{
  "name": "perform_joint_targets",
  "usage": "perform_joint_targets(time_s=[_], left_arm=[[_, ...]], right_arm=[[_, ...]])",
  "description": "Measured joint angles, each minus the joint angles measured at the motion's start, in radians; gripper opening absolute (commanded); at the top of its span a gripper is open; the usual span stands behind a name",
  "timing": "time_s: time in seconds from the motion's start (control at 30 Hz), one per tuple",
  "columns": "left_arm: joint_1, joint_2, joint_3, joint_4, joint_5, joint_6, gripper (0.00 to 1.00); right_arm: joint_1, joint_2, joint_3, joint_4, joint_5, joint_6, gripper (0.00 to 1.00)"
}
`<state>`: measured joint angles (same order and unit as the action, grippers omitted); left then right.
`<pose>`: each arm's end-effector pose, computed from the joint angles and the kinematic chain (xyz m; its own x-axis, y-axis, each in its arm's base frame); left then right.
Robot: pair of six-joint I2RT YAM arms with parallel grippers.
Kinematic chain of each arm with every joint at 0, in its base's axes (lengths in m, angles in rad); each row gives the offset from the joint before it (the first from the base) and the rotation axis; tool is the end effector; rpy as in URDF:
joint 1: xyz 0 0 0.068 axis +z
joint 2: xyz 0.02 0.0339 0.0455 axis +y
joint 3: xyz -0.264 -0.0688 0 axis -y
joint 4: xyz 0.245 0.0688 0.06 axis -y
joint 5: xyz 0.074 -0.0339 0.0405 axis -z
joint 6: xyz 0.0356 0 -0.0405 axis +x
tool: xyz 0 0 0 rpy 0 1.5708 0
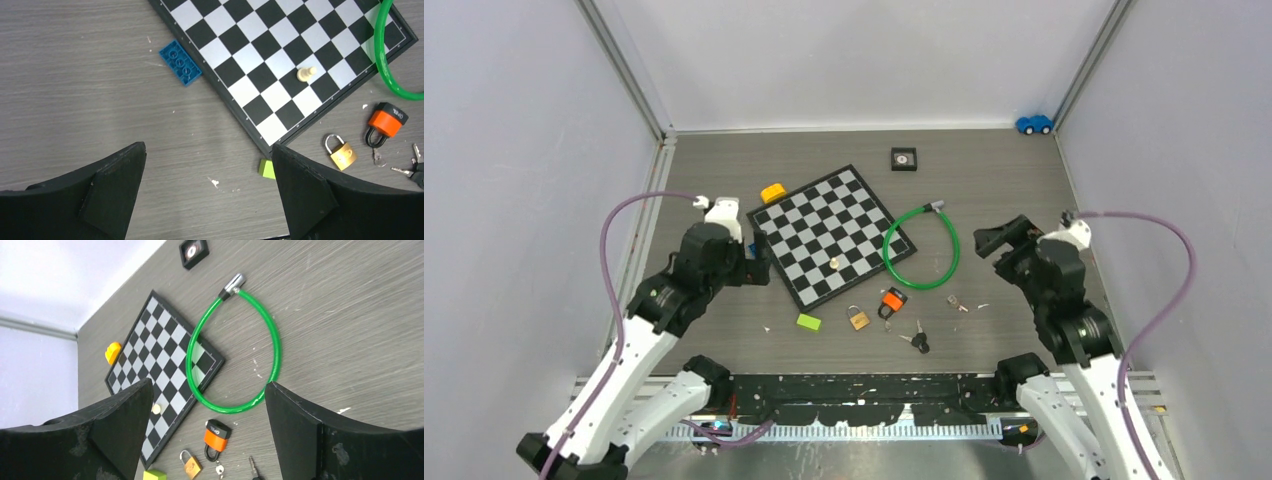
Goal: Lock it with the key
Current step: Reset both arms
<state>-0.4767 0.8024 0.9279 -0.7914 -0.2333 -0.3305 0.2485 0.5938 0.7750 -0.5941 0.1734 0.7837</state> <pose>0.1437 -0.0650 0.3264 -0.6116 -0.0395 -0.7901 0.0913 0.9886 -0.1201 0.1287 0.0263 0.3206 -0.3384 0.6315 -0.6977 0.2115 0.7735 0.5975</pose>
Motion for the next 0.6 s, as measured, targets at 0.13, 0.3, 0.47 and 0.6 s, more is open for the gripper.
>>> perform_joint_targets(time_s=[0.13,0.3,0.47,0.6], left_arm=[[0.0,-0.135,-0.074,-0.014,-0.005,0.013,1.0],[-0.001,-0.231,-0.08,-0.024,-0.042,0.02,1.0],[-0.001,-0.237,-0.08,-0.03,-0.071,0.02,1.0],[-0.001,-0.216,-0.08,-0.039,-0.074,0.019,1.0]], right_arm=[[0.0,-0.161,-0.062,-0.033,0.074,0.006,0.89],[0.0,-0.224,-0.067,-0.106,0.118,0.01,0.9],[0.0,-0.237,-0.029,-0.227,0.151,0.004,0.9],[0.0,-0.303,0.002,-0.284,0.17,-0.014,0.9]])
